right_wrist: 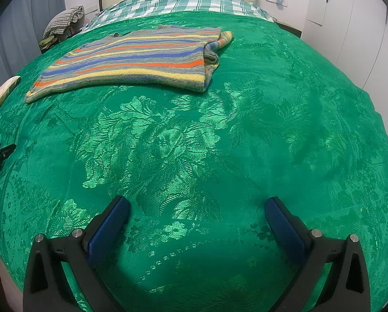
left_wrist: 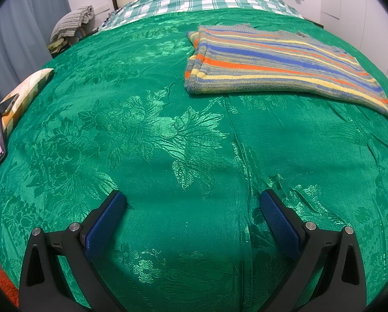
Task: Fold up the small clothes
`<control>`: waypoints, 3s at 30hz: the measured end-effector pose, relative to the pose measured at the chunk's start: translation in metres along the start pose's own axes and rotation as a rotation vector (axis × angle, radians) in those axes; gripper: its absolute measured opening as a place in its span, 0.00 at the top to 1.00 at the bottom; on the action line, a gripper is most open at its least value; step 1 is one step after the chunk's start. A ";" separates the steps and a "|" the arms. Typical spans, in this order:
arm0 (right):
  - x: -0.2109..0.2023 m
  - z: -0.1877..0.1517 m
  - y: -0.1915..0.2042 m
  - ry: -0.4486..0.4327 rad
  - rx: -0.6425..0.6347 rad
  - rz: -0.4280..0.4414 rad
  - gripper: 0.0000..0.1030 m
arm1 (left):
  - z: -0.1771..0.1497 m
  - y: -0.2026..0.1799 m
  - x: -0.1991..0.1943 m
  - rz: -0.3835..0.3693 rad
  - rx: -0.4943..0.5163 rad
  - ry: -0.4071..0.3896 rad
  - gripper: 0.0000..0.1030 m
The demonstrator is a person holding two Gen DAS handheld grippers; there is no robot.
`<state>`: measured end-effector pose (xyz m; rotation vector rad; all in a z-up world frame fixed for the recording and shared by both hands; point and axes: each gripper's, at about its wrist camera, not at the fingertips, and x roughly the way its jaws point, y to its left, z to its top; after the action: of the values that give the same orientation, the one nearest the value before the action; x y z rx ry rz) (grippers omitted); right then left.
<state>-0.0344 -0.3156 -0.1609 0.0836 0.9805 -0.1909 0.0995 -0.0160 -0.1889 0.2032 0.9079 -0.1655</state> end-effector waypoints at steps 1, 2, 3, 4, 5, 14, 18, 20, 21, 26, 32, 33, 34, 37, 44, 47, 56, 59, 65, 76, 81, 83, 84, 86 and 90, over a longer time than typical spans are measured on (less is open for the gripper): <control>0.000 0.000 0.000 0.000 0.000 0.000 0.00 | 0.000 0.000 0.000 0.000 0.000 0.000 0.01; 0.000 0.000 0.000 0.000 0.000 0.000 0.00 | 0.000 0.000 0.000 0.001 0.000 0.000 0.01; 0.000 0.000 0.000 0.001 0.000 0.000 0.00 | 0.000 0.000 0.000 0.001 0.000 0.000 0.01; 0.000 0.000 0.000 0.001 0.000 0.000 0.00 | 0.000 0.000 0.000 0.001 0.000 -0.001 0.01; 0.000 0.000 0.000 0.000 0.000 0.000 0.00 | 0.000 0.000 0.000 0.001 0.000 -0.001 0.01; 0.000 0.000 0.000 0.000 0.000 0.000 0.00 | 0.000 0.000 0.000 0.002 0.001 -0.001 0.01; 0.000 0.000 0.000 0.000 0.000 0.000 0.00 | 0.000 0.000 0.000 0.002 0.001 -0.001 0.01; 0.000 0.000 0.000 0.000 -0.001 0.000 0.00 | 0.000 0.000 0.000 0.002 0.001 -0.001 0.01; 0.000 0.000 0.000 0.000 0.000 0.000 0.00 | 0.000 0.000 0.000 0.002 0.001 -0.001 0.01; 0.000 0.000 0.000 0.000 -0.001 0.000 0.00 | 0.000 0.000 0.000 0.003 0.002 -0.002 0.01; -0.001 0.003 -0.001 0.024 0.009 0.004 0.00 | 0.005 -0.001 -0.005 0.005 0.020 0.033 0.01; -0.002 0.005 -0.002 0.042 0.011 0.011 0.00 | 0.008 -0.003 -0.010 0.010 0.041 0.053 0.01; -0.004 0.007 -0.003 0.061 0.011 0.019 0.00 | 0.011 -0.006 -0.020 0.012 0.068 0.065 0.02; -0.012 0.016 -0.009 0.096 0.022 0.061 0.00 | 0.018 -0.027 -0.051 -0.050 0.144 0.005 0.02; -0.017 0.100 -0.061 -0.012 0.089 0.184 0.00 | 0.057 -0.165 -0.089 -0.359 0.476 -0.124 0.02; 0.007 0.155 -0.093 0.002 0.180 0.300 0.02 | 0.078 -0.220 -0.075 -0.449 0.537 -0.118 0.02; 0.138 0.261 -0.116 0.291 0.291 0.488 0.34 | 0.093 -0.299 -0.006 -0.452 0.637 -0.074 0.12; 0.162 0.274 -0.109 0.321 0.296 0.533 0.48 | 0.094 -0.290 -0.010 -0.503 0.617 -0.105 0.43; 0.150 0.294 -0.088 0.258 0.217 0.464 0.91 | 0.106 -0.259 -0.027 -0.579 0.508 -0.162 0.93; 0.087 0.349 0.076 0.099 0.008 0.589 0.91 | 0.127 -0.027 -0.063 -0.548 -0.087 -0.201 0.93; 0.108 0.351 0.169 0.138 -0.063 0.630 0.91 | 0.115 0.051 -0.041 -0.450 -0.247 -0.140 0.94; 0.119 0.347 0.198 0.151 -0.099 0.629 0.90 | 0.107 0.073 -0.030 -0.409 -0.287 -0.110 0.94; 0.127 0.343 0.213 0.157 -0.113 0.622 0.90 | 0.104 0.074 -0.025 -0.396 -0.298 -0.090 0.93; 0.143 0.334 0.230 0.176 -0.087 0.641 0.83 | 0.093 0.081 -0.010 -0.364 -0.319 -0.020 0.88; 0.150 0.317 0.223 0.165 0.042 0.744 0.56 | 0.078 0.111 -0.006 -0.347 -0.397 0.040 0.65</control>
<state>0.3503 -0.1647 -0.1128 0.4985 1.0482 0.4852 0.1811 0.0730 -0.1261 -0.3230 0.9916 -0.2980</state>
